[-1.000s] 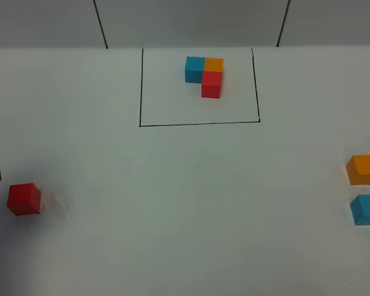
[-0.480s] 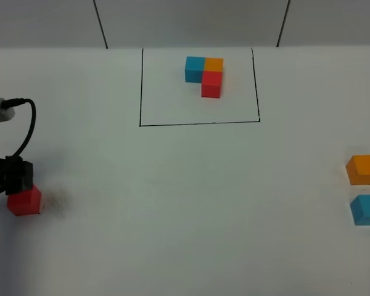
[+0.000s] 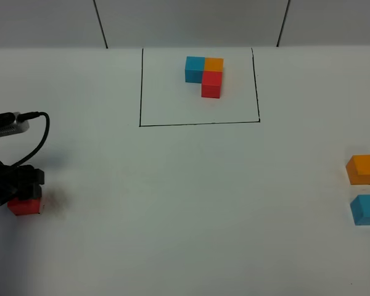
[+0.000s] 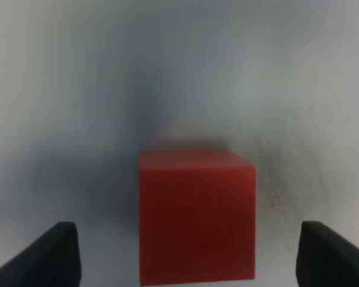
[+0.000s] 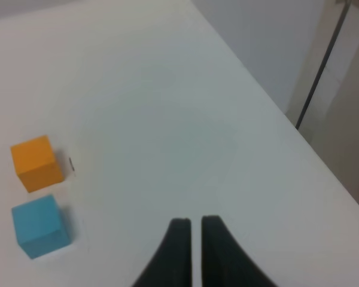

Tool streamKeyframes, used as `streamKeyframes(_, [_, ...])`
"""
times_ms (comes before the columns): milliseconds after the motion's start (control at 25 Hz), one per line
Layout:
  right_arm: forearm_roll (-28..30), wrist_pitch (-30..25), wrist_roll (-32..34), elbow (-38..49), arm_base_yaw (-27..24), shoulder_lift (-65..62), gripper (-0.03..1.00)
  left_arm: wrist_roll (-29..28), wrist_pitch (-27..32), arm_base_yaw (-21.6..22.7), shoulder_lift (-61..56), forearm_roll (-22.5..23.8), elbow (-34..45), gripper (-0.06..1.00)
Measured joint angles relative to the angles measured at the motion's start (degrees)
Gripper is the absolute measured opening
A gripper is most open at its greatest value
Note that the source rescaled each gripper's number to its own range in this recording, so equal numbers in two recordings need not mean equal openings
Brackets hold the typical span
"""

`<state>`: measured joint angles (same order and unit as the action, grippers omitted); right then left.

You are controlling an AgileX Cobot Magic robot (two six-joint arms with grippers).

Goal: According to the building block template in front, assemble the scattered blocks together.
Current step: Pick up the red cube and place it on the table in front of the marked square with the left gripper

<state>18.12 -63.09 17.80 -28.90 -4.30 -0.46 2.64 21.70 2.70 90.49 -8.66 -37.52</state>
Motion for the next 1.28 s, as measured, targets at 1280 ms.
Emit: streamKeyframes(1280, [0.0,0.0,0.03,0.0,0.0,0.0,0.0,5.72,-3.57,-1.65,4.36,1.06,-0.01,0.54])
